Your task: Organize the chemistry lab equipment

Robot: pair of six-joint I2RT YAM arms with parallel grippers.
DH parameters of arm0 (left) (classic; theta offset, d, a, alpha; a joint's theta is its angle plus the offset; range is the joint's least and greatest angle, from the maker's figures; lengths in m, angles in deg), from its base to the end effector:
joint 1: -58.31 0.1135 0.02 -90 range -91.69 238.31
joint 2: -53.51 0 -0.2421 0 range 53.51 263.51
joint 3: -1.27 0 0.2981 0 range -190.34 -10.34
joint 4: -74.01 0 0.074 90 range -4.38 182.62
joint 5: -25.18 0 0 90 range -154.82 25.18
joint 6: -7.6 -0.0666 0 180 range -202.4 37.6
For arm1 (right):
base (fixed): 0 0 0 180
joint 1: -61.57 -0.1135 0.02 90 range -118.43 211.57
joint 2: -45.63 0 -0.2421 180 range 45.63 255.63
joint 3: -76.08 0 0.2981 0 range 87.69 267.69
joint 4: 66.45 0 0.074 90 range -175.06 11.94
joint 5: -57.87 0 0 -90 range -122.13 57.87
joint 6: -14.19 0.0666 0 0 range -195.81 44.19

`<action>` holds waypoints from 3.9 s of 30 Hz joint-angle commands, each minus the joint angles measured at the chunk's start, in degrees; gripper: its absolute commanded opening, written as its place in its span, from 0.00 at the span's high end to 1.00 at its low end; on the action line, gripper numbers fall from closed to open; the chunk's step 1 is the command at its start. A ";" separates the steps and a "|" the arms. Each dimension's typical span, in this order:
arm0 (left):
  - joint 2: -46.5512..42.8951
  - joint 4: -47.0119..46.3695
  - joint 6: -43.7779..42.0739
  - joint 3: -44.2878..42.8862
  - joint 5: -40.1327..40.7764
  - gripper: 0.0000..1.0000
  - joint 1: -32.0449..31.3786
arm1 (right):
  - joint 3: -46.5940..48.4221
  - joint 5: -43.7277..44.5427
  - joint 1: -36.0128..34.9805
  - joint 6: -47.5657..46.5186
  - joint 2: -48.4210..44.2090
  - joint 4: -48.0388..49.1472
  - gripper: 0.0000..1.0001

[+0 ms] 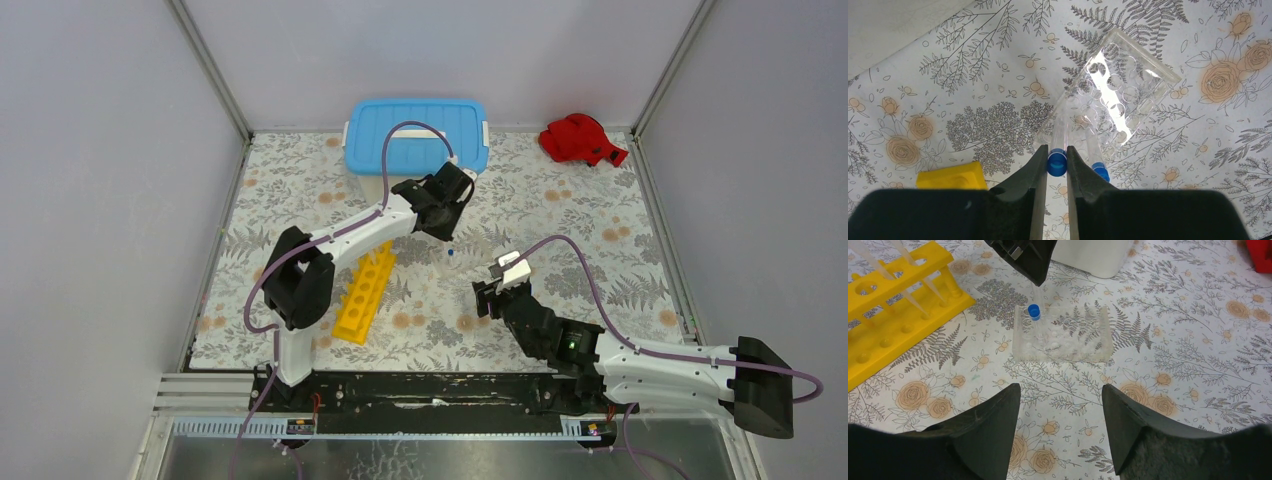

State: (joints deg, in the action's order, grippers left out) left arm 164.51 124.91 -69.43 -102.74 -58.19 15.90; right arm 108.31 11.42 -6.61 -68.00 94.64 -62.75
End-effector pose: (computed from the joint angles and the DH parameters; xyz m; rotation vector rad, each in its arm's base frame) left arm 0.3575 -0.3161 0.1845 0.6152 2.5112 -0.2131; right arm 0.1414 0.2296 0.1825 -0.3799 1.7024 0.2896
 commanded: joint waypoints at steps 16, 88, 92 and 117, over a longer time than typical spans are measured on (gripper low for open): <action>1.24 -3.16 -0.93 1.74 1.05 0.95 -0.80 | 0.06 -0.97 1.20 0.80 -0.17 2.39 0.32; -41.25 -34.81 7.54 28.43 26.07 0.01 28.94 | 40.87 -21.50 51.56 5.29 34.99 -6.40 0.00; -40.34 -44.09 7.98 36.40 27.34 0.01 34.09 | 40.39 -22.50 56.75 5.95 36.85 -4.54 0.00; -39.74 -84.04 2.64 68.20 24.03 0.01 42.33 | 28.63 -19.11 60.14 10.44 31.03 0.95 0.00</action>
State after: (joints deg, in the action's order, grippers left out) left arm 126.06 47.88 -65.74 -35.34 -35.90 57.73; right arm 137.71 -10.11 53.59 -58.77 129.57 -64.87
